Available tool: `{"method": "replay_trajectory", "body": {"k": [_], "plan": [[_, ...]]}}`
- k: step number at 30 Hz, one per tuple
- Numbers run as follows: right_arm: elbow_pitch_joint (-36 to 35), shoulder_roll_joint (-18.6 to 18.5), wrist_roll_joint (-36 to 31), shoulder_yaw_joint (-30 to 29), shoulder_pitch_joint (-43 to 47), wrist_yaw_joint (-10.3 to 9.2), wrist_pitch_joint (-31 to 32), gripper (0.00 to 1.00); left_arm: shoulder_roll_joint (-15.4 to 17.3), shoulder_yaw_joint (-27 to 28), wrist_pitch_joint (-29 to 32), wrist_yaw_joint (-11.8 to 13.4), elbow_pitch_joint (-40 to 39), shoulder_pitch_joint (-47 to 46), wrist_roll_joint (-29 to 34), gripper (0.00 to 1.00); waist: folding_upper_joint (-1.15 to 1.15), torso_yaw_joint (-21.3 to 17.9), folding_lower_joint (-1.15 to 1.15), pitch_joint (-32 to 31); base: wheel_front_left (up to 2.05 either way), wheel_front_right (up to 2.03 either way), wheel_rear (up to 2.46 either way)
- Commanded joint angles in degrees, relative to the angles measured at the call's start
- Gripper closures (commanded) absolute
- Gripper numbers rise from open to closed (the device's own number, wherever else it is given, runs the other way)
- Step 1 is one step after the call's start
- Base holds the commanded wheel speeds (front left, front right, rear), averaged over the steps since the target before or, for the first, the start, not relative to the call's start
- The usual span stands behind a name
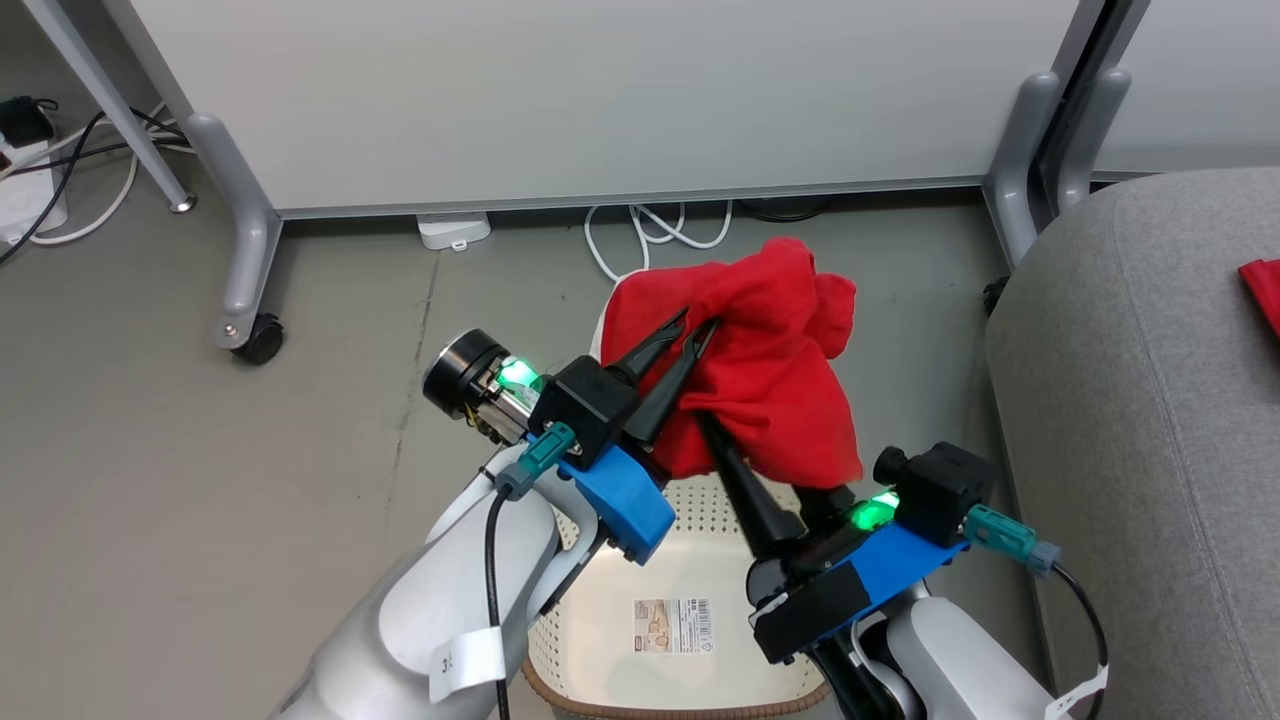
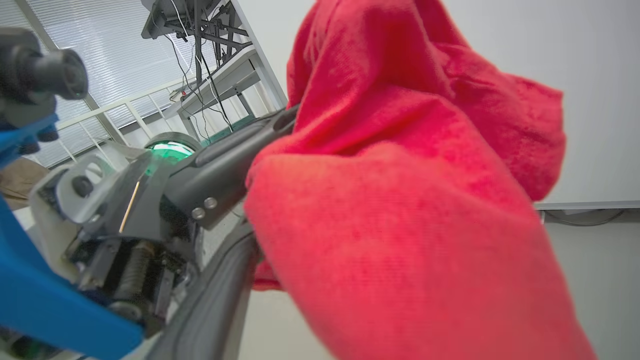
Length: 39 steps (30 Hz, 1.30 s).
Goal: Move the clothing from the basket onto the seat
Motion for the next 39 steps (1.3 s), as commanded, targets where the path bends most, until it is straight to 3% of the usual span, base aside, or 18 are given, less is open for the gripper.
{"method": "replay_trajectory", "body": {"k": [1, 23, 24, 25, 39], "plan": [[0.13, -0.1, -0.19, -0.18, -1.05, 0.01, -0.01, 1.0, -0.05, 0.35, -0.28, -0.19, -0.03, 0.3, 0.4, 1.0, 0.0, 0.03, 0.0, 0.06, 0.0, 0.0, 0.0], [0.23, -0.11, -0.99, -0.73, -0.22, 0.01, -0.01, 1.0, -0.19, 1.09, -0.27, -0.32, 0.39, 1.08, 1.11, 1.0, 0.0, -0.42, 0.0, -0.41, 0.0, 0.0, 0.0], [0.25, -0.11, -1.0, -0.73, -0.16, 0.01, -0.01, 1.0, -0.22, 1.29, -0.27, -0.29, 0.27, 1.04, 1.2, 0.81, 0.0, -0.44, 0.0, -0.44, 0.0, 0.0, 0.0], [0.27, -0.11, -0.99, -0.73, -0.1, 0.01, -0.01, 1.0, -0.22, 1.24, -0.27, -0.28, 0.32, 1.04, 1.45, 0.0, 0.0, -0.44, 0.0, -0.47, 0.0, 0.0, 0.0], [0.55, -0.11, -2.51, -0.91, 0.02, 0.01, -0.01, 1.0, -0.44, 3.1, -0.27, 0.0, -0.51, 1.51, 3.38, 0.0, 0.0, -0.75, 0.0, -0.35, 0.0, 0.0, 0.0]]}}
